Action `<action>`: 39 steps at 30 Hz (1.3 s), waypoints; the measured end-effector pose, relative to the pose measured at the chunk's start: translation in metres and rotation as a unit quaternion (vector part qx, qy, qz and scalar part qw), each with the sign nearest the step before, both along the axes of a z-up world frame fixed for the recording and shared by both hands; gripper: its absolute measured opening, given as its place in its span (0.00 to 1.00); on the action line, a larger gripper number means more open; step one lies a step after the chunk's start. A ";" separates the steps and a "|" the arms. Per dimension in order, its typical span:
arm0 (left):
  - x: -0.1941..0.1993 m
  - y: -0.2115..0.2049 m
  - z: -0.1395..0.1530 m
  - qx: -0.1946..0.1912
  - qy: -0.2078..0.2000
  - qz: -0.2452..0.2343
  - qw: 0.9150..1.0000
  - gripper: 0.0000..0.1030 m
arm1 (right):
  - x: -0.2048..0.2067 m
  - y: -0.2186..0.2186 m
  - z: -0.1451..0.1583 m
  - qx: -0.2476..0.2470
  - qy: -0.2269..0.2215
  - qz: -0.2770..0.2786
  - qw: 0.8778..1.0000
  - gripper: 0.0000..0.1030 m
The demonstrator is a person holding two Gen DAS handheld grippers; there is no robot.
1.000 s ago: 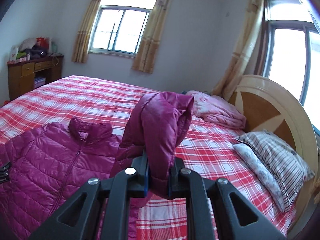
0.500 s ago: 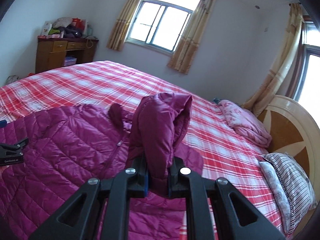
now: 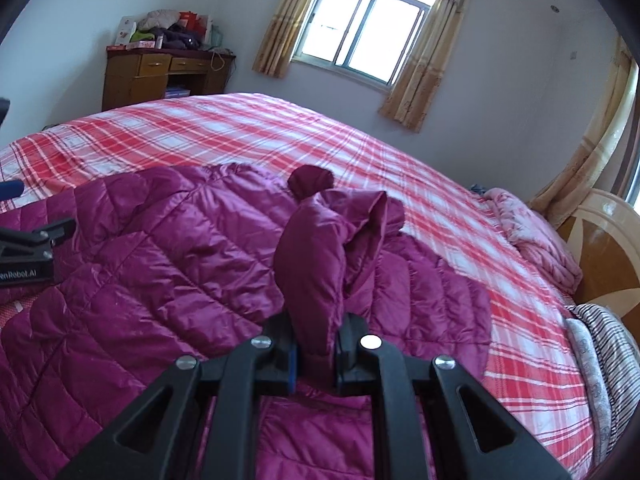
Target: Fold large clothes
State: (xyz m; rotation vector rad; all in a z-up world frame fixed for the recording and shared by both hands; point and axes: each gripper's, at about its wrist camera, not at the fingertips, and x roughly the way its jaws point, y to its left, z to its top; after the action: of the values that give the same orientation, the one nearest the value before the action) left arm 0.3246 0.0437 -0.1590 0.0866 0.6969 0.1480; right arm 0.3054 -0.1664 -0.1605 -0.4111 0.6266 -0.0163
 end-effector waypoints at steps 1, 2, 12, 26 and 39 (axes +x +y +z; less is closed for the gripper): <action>0.001 0.000 0.001 0.000 0.000 0.001 1.000 0.99 | 0.001 0.001 -0.003 0.003 0.007 0.002 1.000 0.15; 0.001 0.001 0.001 0.001 0.000 0.002 1.000 0.99 | 0.003 0.003 -0.008 0.006 0.017 0.004 1.000 0.15; 0.006 -0.005 0.011 0.017 -0.008 0.006 1.000 0.99 | -0.044 0.010 0.007 0.121 0.037 0.131 0.983 0.66; 0.002 -0.070 0.037 0.027 -0.030 -0.043 0.998 0.99 | 0.006 -0.023 -0.038 0.127 0.118 0.001 0.985 0.24; 0.035 -0.155 0.046 0.040 -0.044 -0.087 0.994 0.99 | 0.023 -0.155 0.011 0.226 0.047 -0.146 0.962 0.24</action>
State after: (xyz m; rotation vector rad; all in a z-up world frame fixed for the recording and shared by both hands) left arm 0.3593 -0.1114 -0.1131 0.2153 0.5923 0.0116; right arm 0.3285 -0.3210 -0.1499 0.1271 0.7565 -0.1332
